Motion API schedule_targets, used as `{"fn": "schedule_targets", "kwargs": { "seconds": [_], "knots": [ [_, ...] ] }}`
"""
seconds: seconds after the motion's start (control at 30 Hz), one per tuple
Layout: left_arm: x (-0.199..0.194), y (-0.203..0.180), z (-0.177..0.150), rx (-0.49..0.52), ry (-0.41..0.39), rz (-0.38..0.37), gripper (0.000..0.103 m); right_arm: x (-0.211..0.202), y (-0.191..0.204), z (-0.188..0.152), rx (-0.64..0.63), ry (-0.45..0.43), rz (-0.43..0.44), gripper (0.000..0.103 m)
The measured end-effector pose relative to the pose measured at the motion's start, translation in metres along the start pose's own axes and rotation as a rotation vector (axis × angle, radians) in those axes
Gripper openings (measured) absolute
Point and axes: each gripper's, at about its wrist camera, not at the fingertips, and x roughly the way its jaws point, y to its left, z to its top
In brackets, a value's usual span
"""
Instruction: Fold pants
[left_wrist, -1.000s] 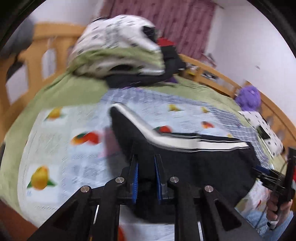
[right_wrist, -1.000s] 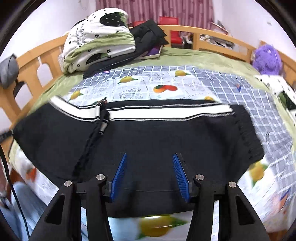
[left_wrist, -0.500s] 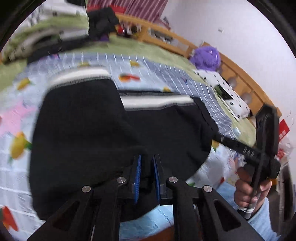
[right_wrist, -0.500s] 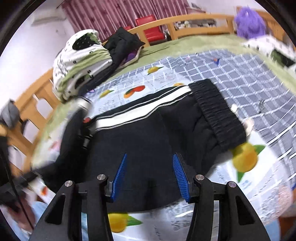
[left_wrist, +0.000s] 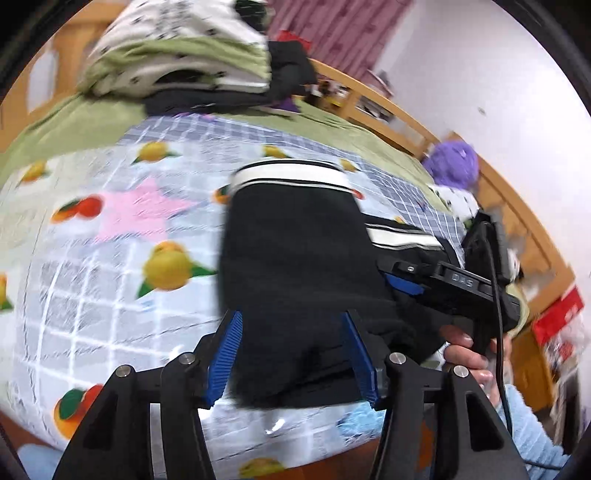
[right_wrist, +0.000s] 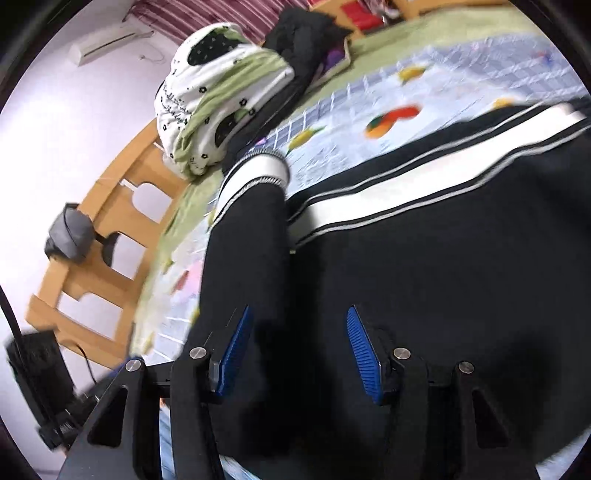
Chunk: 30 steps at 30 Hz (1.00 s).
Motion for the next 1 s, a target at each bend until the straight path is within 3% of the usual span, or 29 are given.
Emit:
{"fn": "schedule_targets", "kwargs": {
  "seconds": [0.03,0.07,0.1,0.17,0.27,0.43,0.53,0.6,0.8,1.0],
  "knots": [
    [0.001,0.007,0.000,-0.018,0.005,0.002,0.054,0.013,0.003,0.003,0.005,0.030,0.002,0.053],
    [0.002,0.014,0.001,-0.039,0.011,0.009,0.054,0.023,0.005,0.005,0.005,0.052,-0.008,0.041],
    [0.001,0.022,0.001,-0.054,0.014,0.020,0.054,0.032,0.009,0.006,-0.001,0.076,-0.027,0.010],
    [0.002,0.032,0.002,-0.068,0.019,0.036,0.054,0.034,0.026,0.011,-0.065,0.099,-0.015,0.010],
    [0.006,0.036,0.006,-0.083,0.026,0.045,0.054,-0.005,0.060,0.024,-0.210,-0.003,-0.004,0.009],
    [0.024,-0.001,0.012,-0.004,0.037,0.036,0.054,-0.049,0.076,0.050,-0.323,-0.022,-0.074,0.009],
    [0.032,-0.026,0.015,0.055,0.020,0.068,0.054,-0.068,0.052,0.060,-0.329,-0.017,-0.120,0.009],
    [0.034,-0.043,0.019,0.066,-0.033,0.102,0.054,-0.081,0.035,0.067,-0.321,-0.032,-0.139,0.009],
    [0.053,-0.082,0.028,0.111,-0.035,0.068,0.054,-0.127,-0.026,0.084,-0.228,-0.077,-0.148,0.009],
    [0.081,-0.113,0.024,0.135,0.003,0.026,0.054,-0.164,-0.091,0.084,-0.174,-0.133,-0.235,0.009]
  ]
}}
